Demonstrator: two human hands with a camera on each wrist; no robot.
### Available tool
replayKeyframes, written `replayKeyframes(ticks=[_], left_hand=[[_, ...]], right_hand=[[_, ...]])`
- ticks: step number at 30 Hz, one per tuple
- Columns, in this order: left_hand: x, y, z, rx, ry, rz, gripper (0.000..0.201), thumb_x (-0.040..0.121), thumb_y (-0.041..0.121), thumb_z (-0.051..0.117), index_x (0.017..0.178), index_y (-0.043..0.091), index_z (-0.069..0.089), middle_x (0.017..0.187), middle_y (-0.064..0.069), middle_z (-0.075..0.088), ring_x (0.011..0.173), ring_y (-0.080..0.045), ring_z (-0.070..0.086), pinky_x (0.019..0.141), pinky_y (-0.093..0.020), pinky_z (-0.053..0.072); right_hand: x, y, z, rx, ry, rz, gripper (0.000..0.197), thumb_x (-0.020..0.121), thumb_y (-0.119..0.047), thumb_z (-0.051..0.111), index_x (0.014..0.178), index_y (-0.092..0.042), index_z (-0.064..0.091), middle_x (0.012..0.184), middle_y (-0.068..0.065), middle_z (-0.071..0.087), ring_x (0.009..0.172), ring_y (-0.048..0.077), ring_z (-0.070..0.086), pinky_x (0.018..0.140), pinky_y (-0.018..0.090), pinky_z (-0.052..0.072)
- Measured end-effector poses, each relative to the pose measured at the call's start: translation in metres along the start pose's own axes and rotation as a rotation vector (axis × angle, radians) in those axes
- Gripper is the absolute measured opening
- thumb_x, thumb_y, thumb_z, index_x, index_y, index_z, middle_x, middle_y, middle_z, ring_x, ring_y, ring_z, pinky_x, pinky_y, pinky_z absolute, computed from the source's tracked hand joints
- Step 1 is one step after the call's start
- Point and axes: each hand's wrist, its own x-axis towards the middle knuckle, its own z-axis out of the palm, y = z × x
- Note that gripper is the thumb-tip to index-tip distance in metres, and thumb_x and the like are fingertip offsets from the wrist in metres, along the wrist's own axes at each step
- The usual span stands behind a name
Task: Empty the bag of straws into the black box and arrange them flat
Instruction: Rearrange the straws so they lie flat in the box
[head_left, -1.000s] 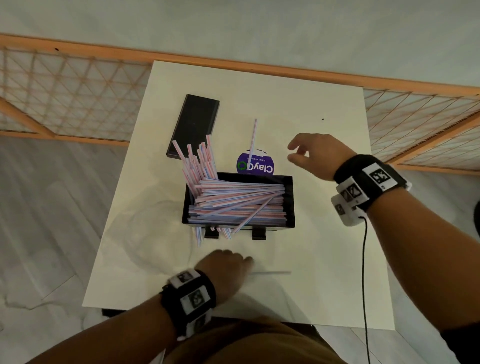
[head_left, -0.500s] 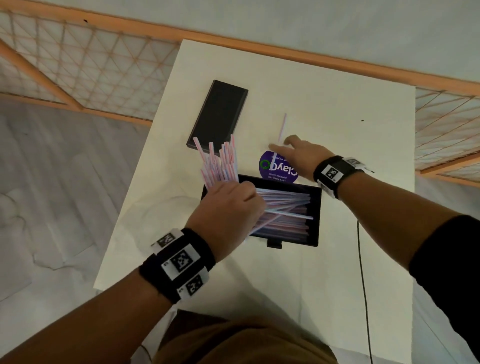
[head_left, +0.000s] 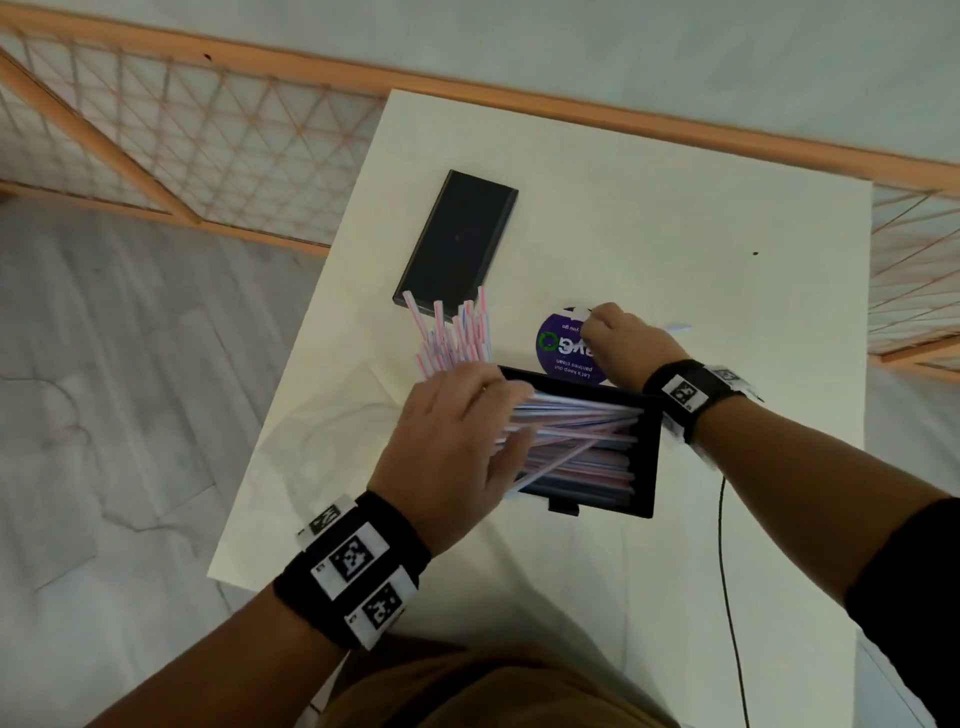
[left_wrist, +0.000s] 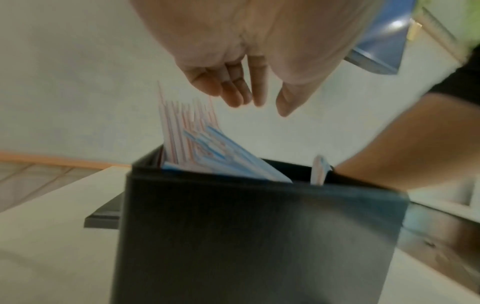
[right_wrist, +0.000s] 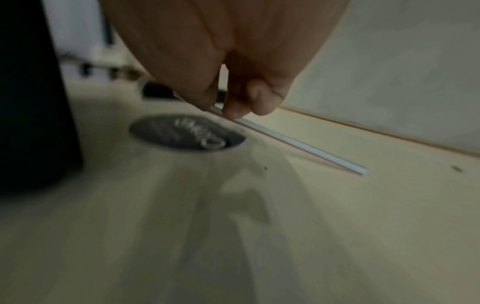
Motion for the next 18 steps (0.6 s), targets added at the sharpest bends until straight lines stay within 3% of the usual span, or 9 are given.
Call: replayKeyframes(ticks=[2, 4, 7, 8, 11, 14, 16, 18], left_hand=[[0.003, -0.001, -0.013, -0.094, 0.132, -0.147, 0.036, 0.094, 0.026, 0.072, 0.124, 0.008, 0.063, 0.119, -0.007, 0.058, 0.109, -0.022, 0.054, 0.096, -0.036, 0.048], [0.006, -0.008, -0.022, -0.197, 0.203, -0.316, 0.049, 0.090, 0.026, 0.076, 0.131, 0.009, 0.056, 0.125, -0.004, 0.051, 0.115, -0.021, 0.050, 0.100, -0.040, 0.047], [0.010, -0.030, -0.022, -0.269, 0.253, -0.503, 0.077, 0.083, 0.039, 0.082, 0.145, 0.016, 0.041, 0.137, 0.008, 0.037, 0.130, -0.026, 0.046, 0.106, -0.050, 0.046], [0.012, -0.039, -0.020, -0.305, 0.253, -0.559, 0.087, 0.081, 0.044, 0.083, 0.149, 0.018, 0.036, 0.142, 0.007, 0.035, 0.134, -0.026, 0.044, 0.108, -0.052, 0.045], [0.021, -0.056, -0.014, -0.471, 0.167, -0.724, 0.104, 0.076, 0.056, 0.084, 0.156, 0.022, 0.026, 0.155, 0.002, 0.033, 0.144, -0.019, 0.037, 0.117, -0.047, 0.040], [0.030, -0.069, -0.007, -0.637, 0.003, -0.775, 0.087, 0.078, 0.054, 0.083, 0.148, 0.025, 0.040, 0.146, 0.012, 0.046, 0.139, -0.013, 0.044, 0.112, -0.034, 0.038], [0.033, -0.072, -0.005, -0.706, -0.089, -0.751, 0.067, 0.077, 0.061, 0.081, 0.131, 0.028, 0.057, 0.132, 0.011, 0.064, 0.124, -0.012, 0.059, 0.108, -0.038, 0.046], [0.034, -0.070, -0.004, -0.785, -0.128, -0.722, 0.047, 0.082, 0.052, 0.081, 0.119, 0.026, 0.066, 0.112, 0.006, 0.075, 0.104, -0.012, 0.071, 0.096, -0.039, 0.054]], right_hand=[[-0.012, 0.002, -0.018, 0.228, 0.162, 0.155, 0.019, 0.106, -0.030, 0.045, 0.114, -0.016, 0.054, 0.117, 0.011, 0.059, 0.091, 0.036, 0.063, 0.072, 0.039, 0.048], [-0.031, 0.000, -0.052, 0.436, 0.353, 0.249, 0.014, 0.107, -0.031, 0.044, 0.108, -0.019, 0.052, 0.101, 0.006, 0.068, 0.077, 0.028, 0.063, 0.069, 0.040, 0.050], [-0.067, -0.023, -0.116, 0.528, 0.582, 0.183, 0.011, 0.107, -0.025, 0.048, 0.108, -0.016, 0.055, 0.093, -0.005, 0.071, 0.064, 0.005, 0.056, 0.062, 0.032, 0.043], [-0.080, -0.037, -0.135, 0.539, 0.613, 0.127, 0.010, 0.107, -0.022, 0.049, 0.108, -0.015, 0.056, 0.091, -0.009, 0.069, 0.065, 0.006, 0.055, 0.061, 0.027, 0.040], [-0.112, -0.085, -0.166, 0.624, 0.498, -0.049, 0.006, 0.106, -0.020, 0.051, 0.107, -0.018, 0.057, 0.086, -0.015, 0.066, 0.070, 0.006, 0.059, 0.062, 0.015, 0.040], [-0.118, -0.117, -0.150, 0.617, 0.243, -0.107, 0.007, 0.107, -0.027, 0.046, 0.103, -0.024, 0.050, 0.090, -0.011, 0.066, 0.073, 0.010, 0.058, 0.069, 0.028, 0.047], [-0.110, -0.129, -0.128, 0.477, 0.112, -0.099, 0.012, 0.108, -0.030, 0.040, 0.101, -0.024, 0.047, 0.090, -0.006, 0.062, 0.075, 0.017, 0.056, 0.073, 0.038, 0.050], [-0.101, -0.137, -0.107, 0.296, 0.030, -0.076, 0.012, 0.109, -0.027, 0.038, 0.104, -0.022, 0.048, 0.098, -0.001, 0.059, 0.083, 0.023, 0.059, 0.076, 0.045, 0.053]])
